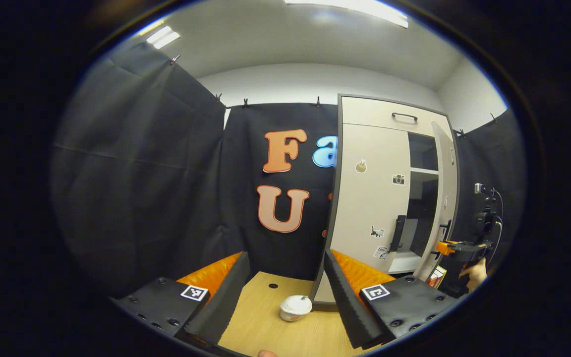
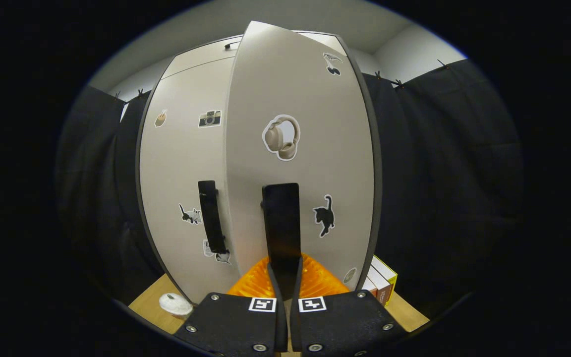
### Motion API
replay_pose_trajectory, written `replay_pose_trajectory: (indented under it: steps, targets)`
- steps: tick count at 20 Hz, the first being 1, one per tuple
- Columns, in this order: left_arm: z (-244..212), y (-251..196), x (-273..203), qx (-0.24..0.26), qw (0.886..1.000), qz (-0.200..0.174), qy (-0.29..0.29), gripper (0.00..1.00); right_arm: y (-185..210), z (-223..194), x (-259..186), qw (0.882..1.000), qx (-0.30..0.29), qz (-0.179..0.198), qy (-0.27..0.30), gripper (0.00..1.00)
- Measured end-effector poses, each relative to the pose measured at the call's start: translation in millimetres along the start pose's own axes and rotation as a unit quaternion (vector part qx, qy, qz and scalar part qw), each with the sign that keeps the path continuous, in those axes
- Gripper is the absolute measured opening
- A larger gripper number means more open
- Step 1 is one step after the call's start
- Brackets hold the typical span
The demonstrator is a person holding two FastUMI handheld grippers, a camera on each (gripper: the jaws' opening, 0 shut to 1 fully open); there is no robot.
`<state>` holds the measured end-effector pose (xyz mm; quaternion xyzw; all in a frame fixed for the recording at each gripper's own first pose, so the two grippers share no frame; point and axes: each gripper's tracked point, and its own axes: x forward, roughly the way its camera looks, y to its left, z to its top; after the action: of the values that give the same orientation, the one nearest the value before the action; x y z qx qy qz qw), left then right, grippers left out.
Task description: Open the right door of the double-door shoe cabinet with the right hand, and open the left door with the left hand.
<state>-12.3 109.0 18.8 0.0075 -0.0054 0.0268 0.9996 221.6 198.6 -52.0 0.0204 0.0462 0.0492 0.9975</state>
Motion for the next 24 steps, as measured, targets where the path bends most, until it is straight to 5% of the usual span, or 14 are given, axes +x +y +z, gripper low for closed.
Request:
replay_pose_trajectory:
  steps: [11, 24]
  targets:
    - [7.3, -36.3, -16.1, 0.004, 1.000, -0.012, -0.007, 0.96, -37.1, 3.1, -18.1, 0.999, -0.015, -0.034, -0.015, 0.00]
    - [-2.8, -82.7, -7.7, 0.005, 1.000, -0.019, 0.003, 0.95, -57.8, 3.1, -22.2, 1.000, -0.022, -0.018, -0.012, 0.00]
